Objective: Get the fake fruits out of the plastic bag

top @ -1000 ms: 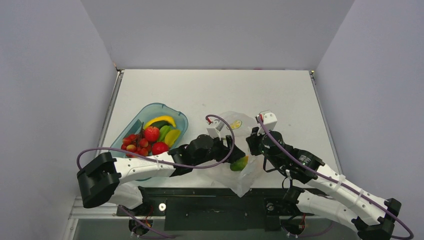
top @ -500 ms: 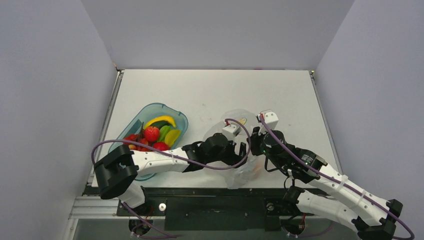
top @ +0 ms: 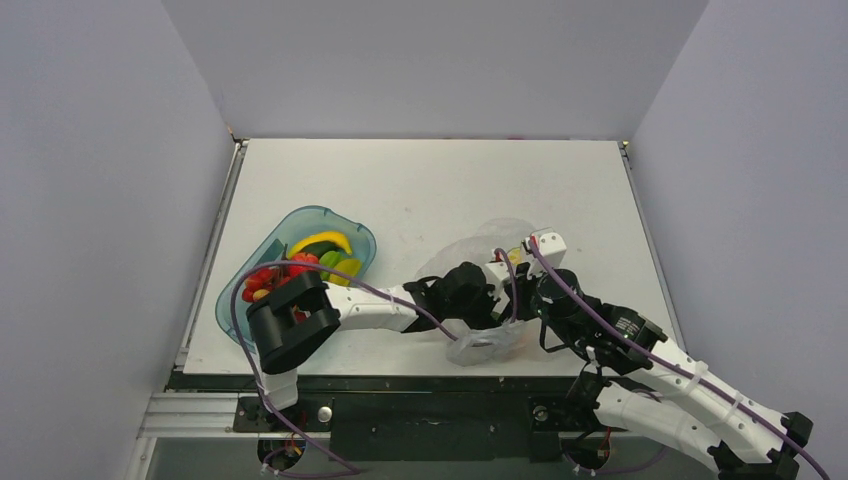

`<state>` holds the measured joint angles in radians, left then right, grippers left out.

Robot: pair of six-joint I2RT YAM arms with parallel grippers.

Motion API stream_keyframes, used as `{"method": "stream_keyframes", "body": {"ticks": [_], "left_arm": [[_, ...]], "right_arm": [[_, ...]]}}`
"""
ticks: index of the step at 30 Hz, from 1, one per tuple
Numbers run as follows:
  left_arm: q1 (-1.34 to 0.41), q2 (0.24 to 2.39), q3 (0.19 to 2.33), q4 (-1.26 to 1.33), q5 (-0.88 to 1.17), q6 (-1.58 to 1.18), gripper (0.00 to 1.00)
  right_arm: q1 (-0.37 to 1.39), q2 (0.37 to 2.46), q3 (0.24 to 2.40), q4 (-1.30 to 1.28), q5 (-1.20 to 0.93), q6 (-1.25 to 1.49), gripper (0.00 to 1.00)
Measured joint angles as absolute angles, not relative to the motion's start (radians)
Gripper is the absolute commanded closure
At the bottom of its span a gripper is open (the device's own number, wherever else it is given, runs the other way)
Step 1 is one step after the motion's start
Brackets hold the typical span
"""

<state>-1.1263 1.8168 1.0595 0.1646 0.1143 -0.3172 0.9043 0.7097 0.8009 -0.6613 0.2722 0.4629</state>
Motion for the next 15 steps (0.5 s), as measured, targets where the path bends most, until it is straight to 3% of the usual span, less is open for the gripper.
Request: {"method": "stream_keyframes", "body": {"ticks": [9, 11, 15], "left_arm": [[-1.145, 1.927, 1.100, 0.145, 0.143, -0.280, 0.12], [-1.148, 1.928, 1.100, 0.145, 0.144, -0.281, 0.15], [-1.157, 1.928, 1.097, 0.148, 0.142, -0.292, 0.32]], "right_arm": [[0.896, 0.693, 0.772, -0.678, 0.273, 0.461, 1.00], [0.896, 0.687, 0.770, -0.680, 0.270, 0.461, 1.00], [0.886, 0.680, 0.770, -0.680, 0.263, 0.461, 1.00]]}}
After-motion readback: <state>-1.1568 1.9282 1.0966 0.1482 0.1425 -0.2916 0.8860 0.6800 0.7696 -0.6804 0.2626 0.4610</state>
